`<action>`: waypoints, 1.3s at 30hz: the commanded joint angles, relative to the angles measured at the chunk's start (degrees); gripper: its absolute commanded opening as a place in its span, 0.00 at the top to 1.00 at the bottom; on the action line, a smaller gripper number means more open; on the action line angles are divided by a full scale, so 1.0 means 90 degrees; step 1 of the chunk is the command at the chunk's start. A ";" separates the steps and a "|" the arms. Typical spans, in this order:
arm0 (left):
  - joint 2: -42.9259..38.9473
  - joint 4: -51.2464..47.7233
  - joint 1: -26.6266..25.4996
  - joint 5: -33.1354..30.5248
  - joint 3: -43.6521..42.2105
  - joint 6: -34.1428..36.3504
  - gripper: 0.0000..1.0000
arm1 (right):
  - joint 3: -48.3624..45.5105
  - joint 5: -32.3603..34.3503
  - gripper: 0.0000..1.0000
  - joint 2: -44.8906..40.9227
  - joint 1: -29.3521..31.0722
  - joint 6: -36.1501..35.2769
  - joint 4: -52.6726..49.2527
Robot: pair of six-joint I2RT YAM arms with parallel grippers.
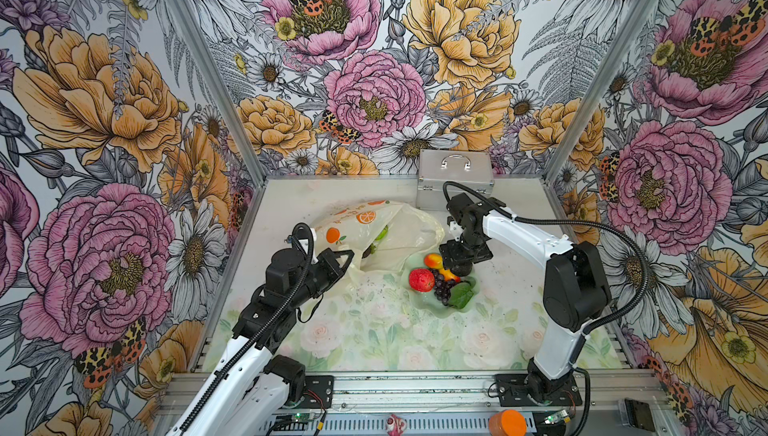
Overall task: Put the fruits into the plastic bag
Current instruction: 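Lower the right gripper onto the dark avocado and close on it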
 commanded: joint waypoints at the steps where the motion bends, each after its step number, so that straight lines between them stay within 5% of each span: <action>1: -0.0043 -0.0067 -0.0027 -0.0099 0.0040 -0.0045 1.00 | 0.0050 -0.0135 0.07 0.0112 -0.0040 0.0038 0.0269; 11: -0.0033 -0.0081 -0.0006 -0.0074 0.0049 -0.0045 1.00 | -0.0160 -0.0263 0.16 0.0077 -0.0115 0.0122 0.0376; 27: -0.0043 -0.0047 -0.0022 -0.0064 -0.0009 -0.0045 1.00 | -0.0214 -0.0371 0.55 -0.0618 -0.0179 0.0488 0.0388; 39: -0.0091 -0.0050 -0.0027 -0.0027 -0.0026 -0.0054 1.00 | -0.0134 -0.1077 0.58 -0.1424 -0.0425 0.1073 0.0397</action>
